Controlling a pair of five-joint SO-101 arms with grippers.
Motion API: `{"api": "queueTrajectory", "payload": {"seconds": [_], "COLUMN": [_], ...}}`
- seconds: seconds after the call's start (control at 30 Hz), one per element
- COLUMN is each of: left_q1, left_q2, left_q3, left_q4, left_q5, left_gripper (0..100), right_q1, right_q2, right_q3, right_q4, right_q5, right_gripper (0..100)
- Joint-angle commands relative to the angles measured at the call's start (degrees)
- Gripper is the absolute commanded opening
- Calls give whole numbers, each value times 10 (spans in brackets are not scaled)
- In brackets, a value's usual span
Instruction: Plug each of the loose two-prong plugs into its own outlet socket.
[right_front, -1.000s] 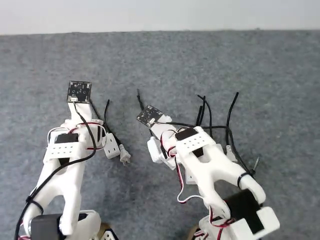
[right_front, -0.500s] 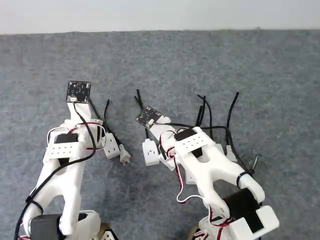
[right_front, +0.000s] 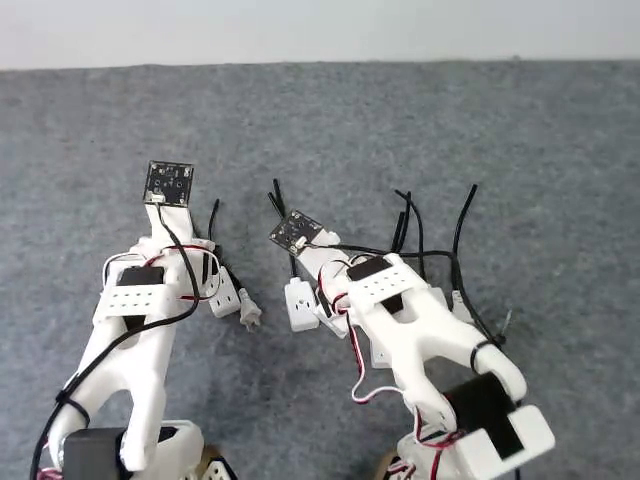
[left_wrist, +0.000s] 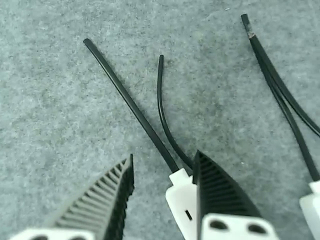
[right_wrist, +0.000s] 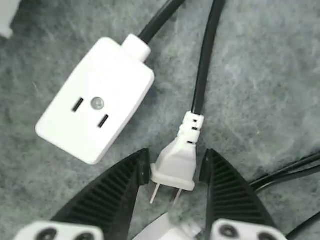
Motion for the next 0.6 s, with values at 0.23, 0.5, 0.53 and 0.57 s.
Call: {"api": "queueTrajectory", "payload": {"seconds": [0.23,0.5,0.53,0.57], "left_q1": [4,4,4,4], "left_q2": [-16,-16,-16,-16], "left_q3": [-1,-1,-1,-1], "left_q4": [-12,-12,-12,-12], "left_q5": [7,7,7,7], "left_gripper": [181,181,181,181], "right_q1": [1,1,2,2], "right_q2": [78,79,79,79], "right_q3": [-124,-126,-126,-126], "right_q4": [69,71,71,71], "right_q5": [-33,-32,-33,-33], "right_gripper": [189,23,26,28]}}
